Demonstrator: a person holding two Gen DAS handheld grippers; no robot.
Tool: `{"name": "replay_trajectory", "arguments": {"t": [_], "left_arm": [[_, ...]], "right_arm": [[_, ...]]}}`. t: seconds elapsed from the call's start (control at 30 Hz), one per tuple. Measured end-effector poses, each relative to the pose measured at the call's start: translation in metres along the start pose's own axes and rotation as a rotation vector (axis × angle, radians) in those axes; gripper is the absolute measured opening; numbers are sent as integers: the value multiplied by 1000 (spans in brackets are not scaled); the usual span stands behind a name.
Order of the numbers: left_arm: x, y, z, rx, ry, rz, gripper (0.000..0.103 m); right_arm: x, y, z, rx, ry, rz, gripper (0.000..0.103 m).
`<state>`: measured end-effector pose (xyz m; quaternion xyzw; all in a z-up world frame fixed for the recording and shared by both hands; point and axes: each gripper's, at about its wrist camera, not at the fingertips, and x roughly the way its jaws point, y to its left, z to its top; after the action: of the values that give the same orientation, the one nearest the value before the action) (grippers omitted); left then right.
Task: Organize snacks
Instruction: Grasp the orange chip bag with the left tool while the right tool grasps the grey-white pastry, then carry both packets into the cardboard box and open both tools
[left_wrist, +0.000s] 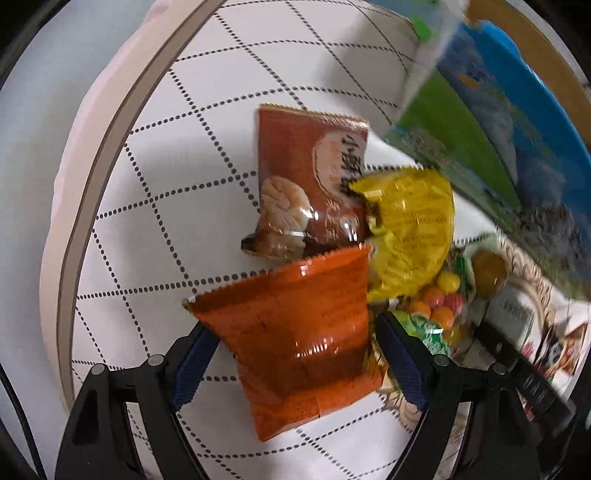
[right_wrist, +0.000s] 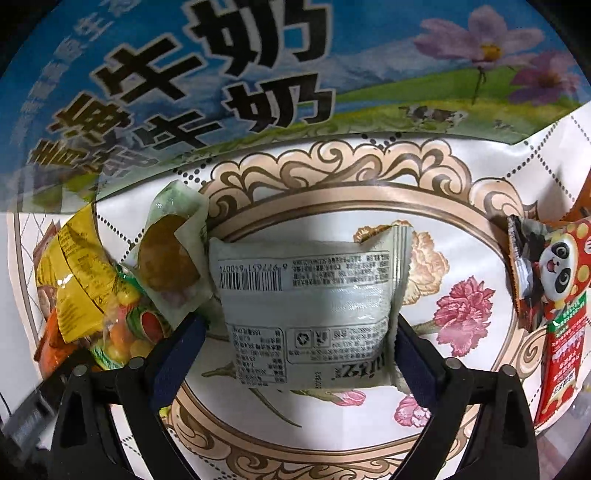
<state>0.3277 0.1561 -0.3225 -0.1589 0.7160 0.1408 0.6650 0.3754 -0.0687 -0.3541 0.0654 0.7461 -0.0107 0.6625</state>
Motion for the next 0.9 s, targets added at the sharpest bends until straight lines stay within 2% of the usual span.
{"name": "replay_trajectory", "arguments": {"t": [0.07,0.2,0.3,0.53,0.63,0.73,0.9], "left_arm": [[0,3,2,-19,-10,-2,83],[1,4,1,13,-37,28,68],[-4,-1,-8,73,-61,46,62],[-16,-17,-64,270,-79,101,60],[-17,-27,-88,322,-76,103,59],[-8,-37,-98,331,-77,129,60],[11,-58,-108,358,-103,180,60]], "right_arm": [[-2,-1,-8,-24,-15,-11,80],[-5,-8,-21,-54,-4,1,77],[-9,-20,-37,-81,16,20,77],[-12,-36,-80,-167,80,48,77],[-14,-42,-105,-200,100,56,77],[-10,-43,-114,-204,103,54,78],[5,-44,-101,-153,102,54,86]]}}
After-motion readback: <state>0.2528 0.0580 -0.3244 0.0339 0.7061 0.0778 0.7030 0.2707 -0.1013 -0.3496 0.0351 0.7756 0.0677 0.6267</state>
